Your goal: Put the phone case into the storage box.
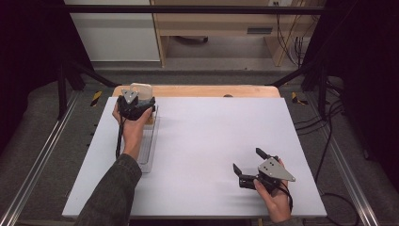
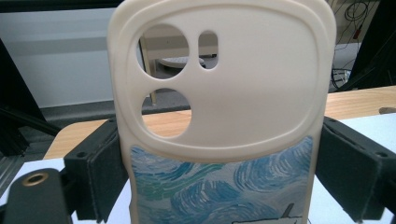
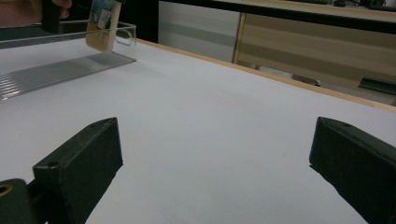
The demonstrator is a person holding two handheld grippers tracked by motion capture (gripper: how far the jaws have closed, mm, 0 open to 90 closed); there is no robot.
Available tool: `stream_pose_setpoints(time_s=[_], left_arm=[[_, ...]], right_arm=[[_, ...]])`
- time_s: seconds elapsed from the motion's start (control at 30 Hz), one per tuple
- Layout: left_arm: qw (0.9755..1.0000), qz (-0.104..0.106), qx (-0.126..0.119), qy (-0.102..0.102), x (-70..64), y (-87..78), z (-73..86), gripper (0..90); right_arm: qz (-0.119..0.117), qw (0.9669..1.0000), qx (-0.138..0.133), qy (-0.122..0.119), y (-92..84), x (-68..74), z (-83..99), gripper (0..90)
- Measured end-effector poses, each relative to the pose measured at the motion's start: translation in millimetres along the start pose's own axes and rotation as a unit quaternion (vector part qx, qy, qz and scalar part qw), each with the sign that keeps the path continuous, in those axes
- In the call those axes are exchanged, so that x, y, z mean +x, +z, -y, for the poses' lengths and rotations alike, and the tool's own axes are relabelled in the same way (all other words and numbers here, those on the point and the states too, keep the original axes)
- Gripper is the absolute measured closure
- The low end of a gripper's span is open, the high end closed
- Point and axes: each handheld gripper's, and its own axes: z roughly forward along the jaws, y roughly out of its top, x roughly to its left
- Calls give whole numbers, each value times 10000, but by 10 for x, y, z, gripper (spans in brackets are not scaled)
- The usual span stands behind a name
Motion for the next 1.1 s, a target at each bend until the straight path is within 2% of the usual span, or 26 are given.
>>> stream_pose_setpoints(time_s=[1.1], left_arm=[[9996,66,287,-10,-36,68,68,108]], right_arm=[[-25,10000,33,-2,5,9,3,25]])
